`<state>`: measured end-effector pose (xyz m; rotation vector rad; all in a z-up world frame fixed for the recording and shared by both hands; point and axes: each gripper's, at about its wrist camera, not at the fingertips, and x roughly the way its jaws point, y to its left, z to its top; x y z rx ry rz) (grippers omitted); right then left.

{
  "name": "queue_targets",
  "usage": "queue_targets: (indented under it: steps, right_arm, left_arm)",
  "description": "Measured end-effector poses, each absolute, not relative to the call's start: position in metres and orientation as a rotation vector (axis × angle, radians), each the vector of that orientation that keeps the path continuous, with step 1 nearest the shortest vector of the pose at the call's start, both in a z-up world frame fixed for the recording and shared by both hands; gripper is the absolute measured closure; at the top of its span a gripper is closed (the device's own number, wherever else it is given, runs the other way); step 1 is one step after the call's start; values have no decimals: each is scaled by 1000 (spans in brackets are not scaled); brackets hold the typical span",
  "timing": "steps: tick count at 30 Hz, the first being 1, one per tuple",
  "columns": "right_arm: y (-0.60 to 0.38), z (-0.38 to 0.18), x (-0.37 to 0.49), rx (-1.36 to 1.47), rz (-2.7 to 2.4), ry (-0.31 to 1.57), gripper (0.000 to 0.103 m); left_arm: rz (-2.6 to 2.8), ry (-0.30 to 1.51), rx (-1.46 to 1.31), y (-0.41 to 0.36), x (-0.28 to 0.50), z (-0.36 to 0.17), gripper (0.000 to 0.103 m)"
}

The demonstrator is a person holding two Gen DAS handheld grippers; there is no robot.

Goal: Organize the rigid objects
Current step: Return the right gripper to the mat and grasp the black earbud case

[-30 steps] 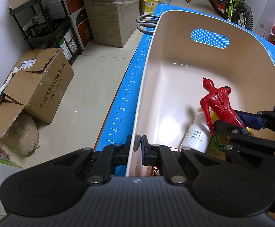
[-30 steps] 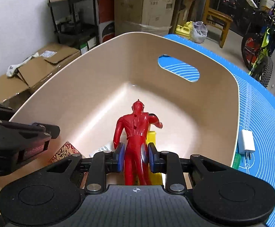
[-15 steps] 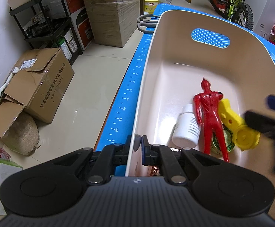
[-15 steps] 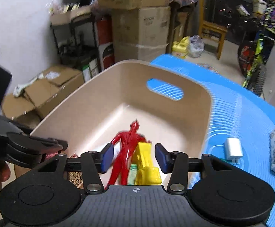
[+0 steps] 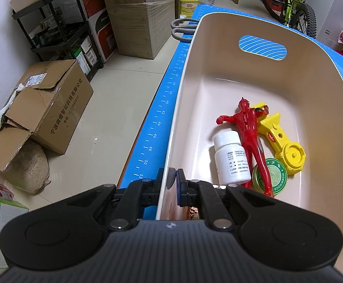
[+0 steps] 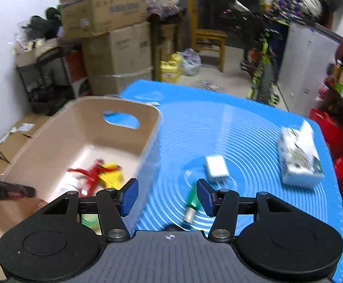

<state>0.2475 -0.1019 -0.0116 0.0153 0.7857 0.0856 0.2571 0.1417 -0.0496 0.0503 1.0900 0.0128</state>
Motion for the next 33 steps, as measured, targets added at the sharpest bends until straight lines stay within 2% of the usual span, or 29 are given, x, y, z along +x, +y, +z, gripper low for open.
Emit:
queue_targets:
  steps: [14,18,25,28,31,33]
  right_arm:
    - [-114,-101,248,43,85,930,39]
    - [-105,-116,251,51,93,932,35]
    - [-93,-130,255,23,73,934,35]
    - [-91,-131,254,15,65,917,36]
    - [-92,-132,252,15,61,904,44]
    - [-91,-132,250,10,58,895,44]
  left_arm:
    - [14,1090,48,140,256,-50,92]
    - [12,1091,46,141,256,-50,92]
    - [13,1091,46,141,256,-50,92]
    - [14,1092,48,140,256,-51,92]
    - [14,1092,49,140,256,-51,92]
    - [14,1092,47,141,256,-51,92]
